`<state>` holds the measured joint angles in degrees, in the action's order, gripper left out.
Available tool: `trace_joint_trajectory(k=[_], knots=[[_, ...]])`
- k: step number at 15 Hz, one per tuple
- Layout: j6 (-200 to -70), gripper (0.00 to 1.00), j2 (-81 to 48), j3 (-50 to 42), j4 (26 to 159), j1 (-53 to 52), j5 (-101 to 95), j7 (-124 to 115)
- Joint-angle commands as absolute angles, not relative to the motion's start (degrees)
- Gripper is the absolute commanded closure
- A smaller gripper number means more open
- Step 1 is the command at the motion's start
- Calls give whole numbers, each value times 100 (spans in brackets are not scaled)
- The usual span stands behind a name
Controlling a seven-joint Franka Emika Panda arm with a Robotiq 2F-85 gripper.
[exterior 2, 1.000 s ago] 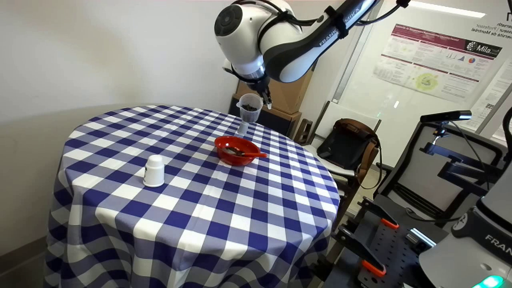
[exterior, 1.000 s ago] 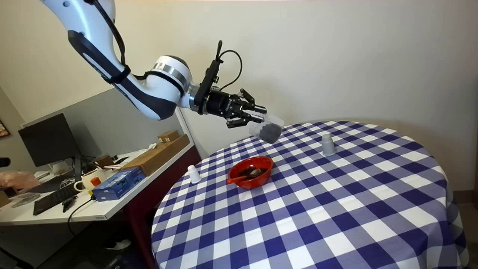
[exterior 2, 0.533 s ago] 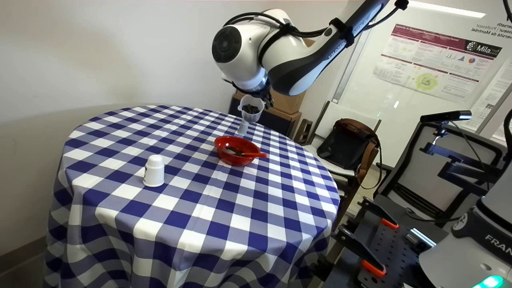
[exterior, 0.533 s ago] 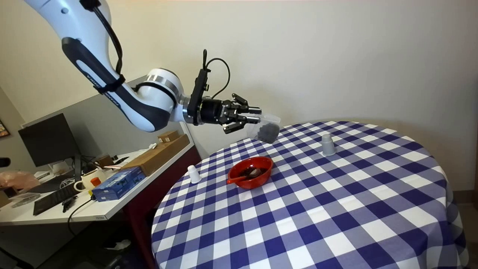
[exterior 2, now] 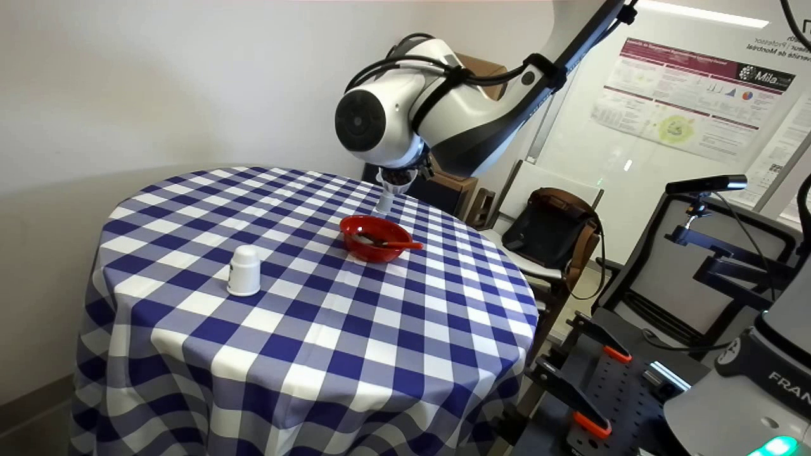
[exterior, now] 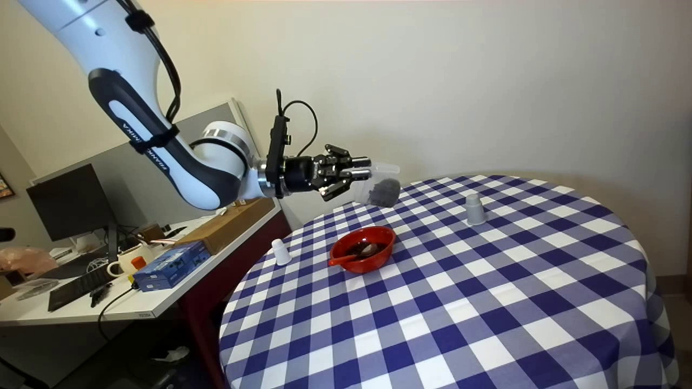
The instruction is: Pick up the plastic cup from the table, pour some of its contents in the orange bowl and put the cup back on the table.
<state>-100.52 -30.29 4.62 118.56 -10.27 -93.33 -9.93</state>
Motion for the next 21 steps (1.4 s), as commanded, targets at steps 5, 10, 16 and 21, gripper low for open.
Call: trace_joint_trajectory(k=[5,10,16,21], knots=[[-9456,88,-3301,591,11917,-1066,-9953,-1242],[-9173,88,-3419,634,11922,-1108,-10357,-1264],[-8856,88,-3508,677,12022,-1130,-10722,-1206],[-8602,88,-3556,694,12188,-1157,-11020,-1230]])
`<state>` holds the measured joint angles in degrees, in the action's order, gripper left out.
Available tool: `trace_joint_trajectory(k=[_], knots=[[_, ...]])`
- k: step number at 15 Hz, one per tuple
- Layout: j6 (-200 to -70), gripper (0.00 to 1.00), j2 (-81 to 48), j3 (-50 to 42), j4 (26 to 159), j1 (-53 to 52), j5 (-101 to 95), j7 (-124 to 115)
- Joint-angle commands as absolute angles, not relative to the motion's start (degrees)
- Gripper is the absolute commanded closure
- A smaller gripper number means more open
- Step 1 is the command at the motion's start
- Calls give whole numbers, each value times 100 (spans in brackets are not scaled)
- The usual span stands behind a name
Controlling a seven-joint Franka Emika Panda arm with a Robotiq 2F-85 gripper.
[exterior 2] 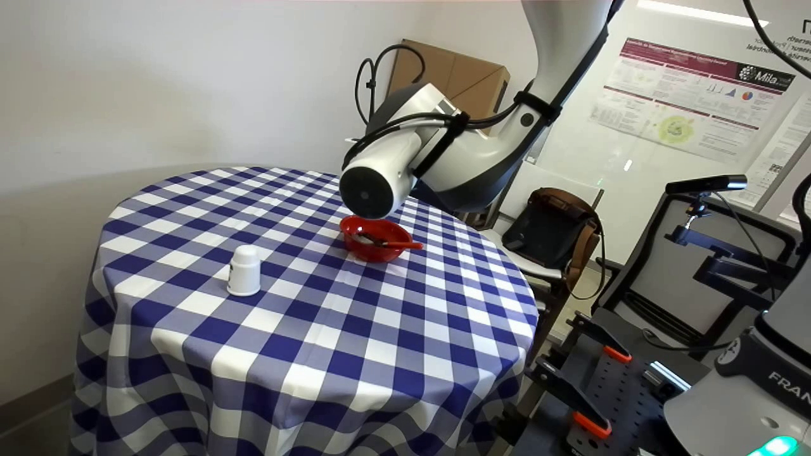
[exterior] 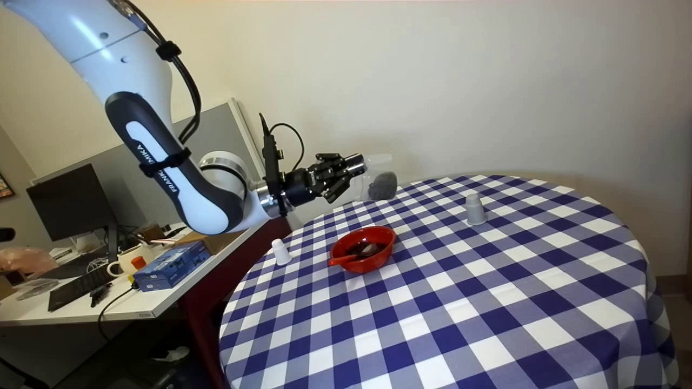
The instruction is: Pick up the plastic cup from the table, pour some of its contents in the orange bowl and put the cup back on the table.
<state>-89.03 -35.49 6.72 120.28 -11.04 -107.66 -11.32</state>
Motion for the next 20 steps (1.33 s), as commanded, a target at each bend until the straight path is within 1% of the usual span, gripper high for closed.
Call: trace_joint_trajectory(k=[1,9,20], knots=[[-8535,88,-3572,689,12228,-1170,-11120,-1254],[-7846,88,-3687,655,12592,-1216,-12175,-1653],[-7080,88,-4057,608,12735,-1121,-13001,-2096]])
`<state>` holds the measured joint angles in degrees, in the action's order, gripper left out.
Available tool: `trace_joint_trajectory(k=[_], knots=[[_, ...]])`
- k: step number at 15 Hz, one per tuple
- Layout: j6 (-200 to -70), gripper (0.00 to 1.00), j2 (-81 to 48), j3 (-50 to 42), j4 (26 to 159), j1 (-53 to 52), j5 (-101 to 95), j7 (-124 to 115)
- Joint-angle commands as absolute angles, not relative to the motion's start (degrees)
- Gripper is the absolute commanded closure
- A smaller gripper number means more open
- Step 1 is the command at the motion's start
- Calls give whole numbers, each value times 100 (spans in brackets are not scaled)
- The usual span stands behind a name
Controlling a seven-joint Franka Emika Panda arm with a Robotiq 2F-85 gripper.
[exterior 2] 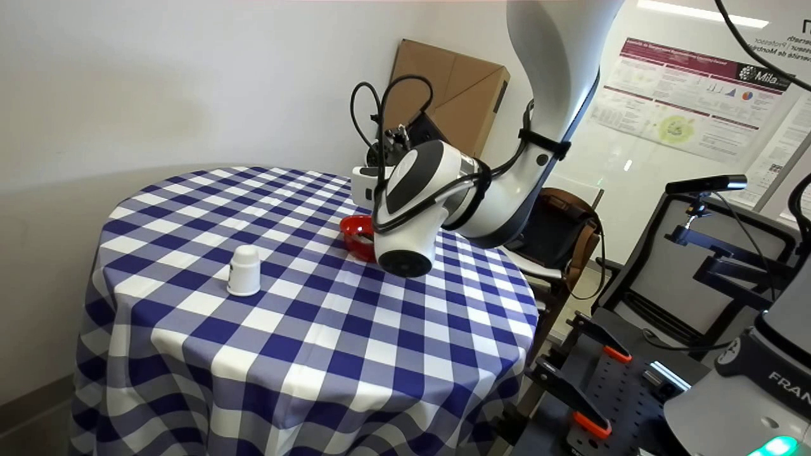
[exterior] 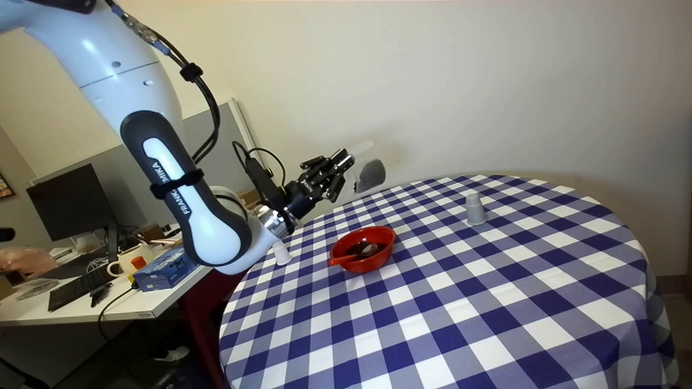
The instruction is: Pick up the plastic cup from the table, pour some of its contents in the orange bowl and put the cup back on the table.
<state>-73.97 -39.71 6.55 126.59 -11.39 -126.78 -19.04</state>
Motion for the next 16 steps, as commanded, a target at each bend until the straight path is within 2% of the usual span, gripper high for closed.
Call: trace_joint_trajectory(k=[1,16], knots=[[-7018,88,-4081,594,12752,-1117,-13076,-2106],[-6146,88,-4441,442,12854,-1005,-13864,-2273]])
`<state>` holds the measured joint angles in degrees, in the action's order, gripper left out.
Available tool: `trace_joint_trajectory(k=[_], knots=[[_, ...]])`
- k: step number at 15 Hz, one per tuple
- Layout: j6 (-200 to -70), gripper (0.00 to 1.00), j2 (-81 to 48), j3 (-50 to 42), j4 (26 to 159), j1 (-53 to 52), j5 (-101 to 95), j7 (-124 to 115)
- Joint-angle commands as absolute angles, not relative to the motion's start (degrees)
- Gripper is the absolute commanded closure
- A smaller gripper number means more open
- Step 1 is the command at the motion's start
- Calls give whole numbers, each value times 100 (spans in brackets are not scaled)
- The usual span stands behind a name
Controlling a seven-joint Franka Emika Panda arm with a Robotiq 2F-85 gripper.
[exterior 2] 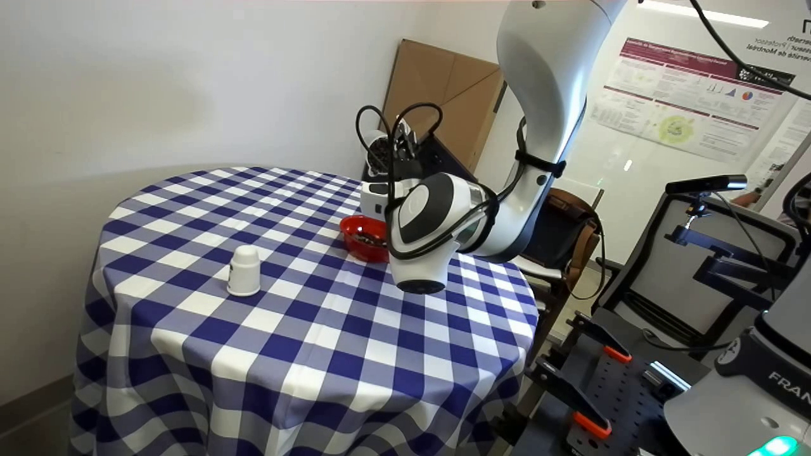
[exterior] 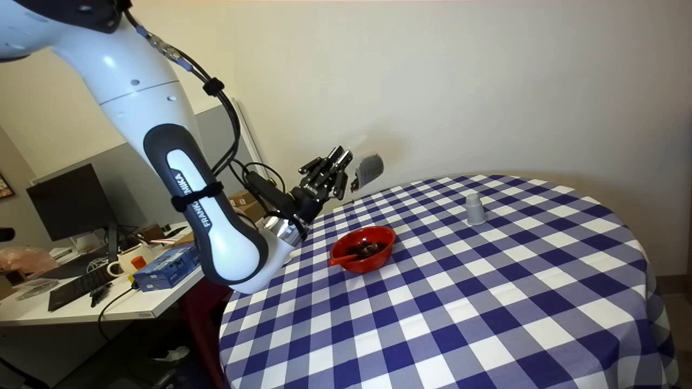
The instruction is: Pick up the plastic cup from the table, pour some of its contents in the orange bowl and put the cup back on the table.
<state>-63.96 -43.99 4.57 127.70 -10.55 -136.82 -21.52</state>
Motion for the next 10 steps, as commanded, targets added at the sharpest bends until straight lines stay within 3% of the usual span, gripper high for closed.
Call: trace_joint_trajectory(k=[1,10], knots=[[-6134,88,-4448,444,12852,-996,-13868,-2271],[-5928,88,-4510,400,12867,-971,-14128,-2334]])
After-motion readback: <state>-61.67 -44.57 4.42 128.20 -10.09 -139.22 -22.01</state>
